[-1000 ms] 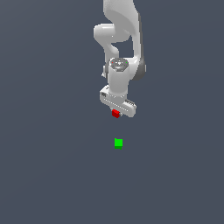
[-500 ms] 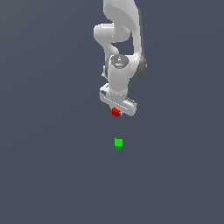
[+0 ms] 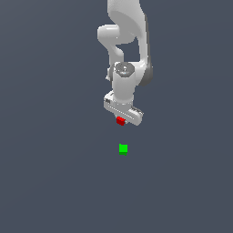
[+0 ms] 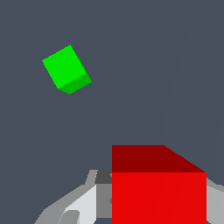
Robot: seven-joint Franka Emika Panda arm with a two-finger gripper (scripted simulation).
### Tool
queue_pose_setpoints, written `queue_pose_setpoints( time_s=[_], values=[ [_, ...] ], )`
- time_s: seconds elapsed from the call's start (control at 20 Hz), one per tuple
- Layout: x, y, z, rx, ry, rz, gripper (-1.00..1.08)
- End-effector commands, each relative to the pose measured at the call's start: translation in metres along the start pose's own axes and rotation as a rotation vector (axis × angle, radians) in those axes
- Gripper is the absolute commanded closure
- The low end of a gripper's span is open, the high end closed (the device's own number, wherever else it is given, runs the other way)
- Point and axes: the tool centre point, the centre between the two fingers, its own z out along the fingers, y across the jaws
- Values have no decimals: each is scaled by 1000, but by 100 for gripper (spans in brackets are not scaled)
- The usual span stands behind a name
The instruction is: Stack the red cube on top of the green cube.
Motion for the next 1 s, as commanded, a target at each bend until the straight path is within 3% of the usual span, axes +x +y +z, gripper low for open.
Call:
queue_pose_setpoints(
  time_s=[0.0, 0.95],
  values=[
    [8, -6, 4, 0, 0, 0, 108],
    [88, -69, 44, 1, 0, 0, 108]
  ],
)
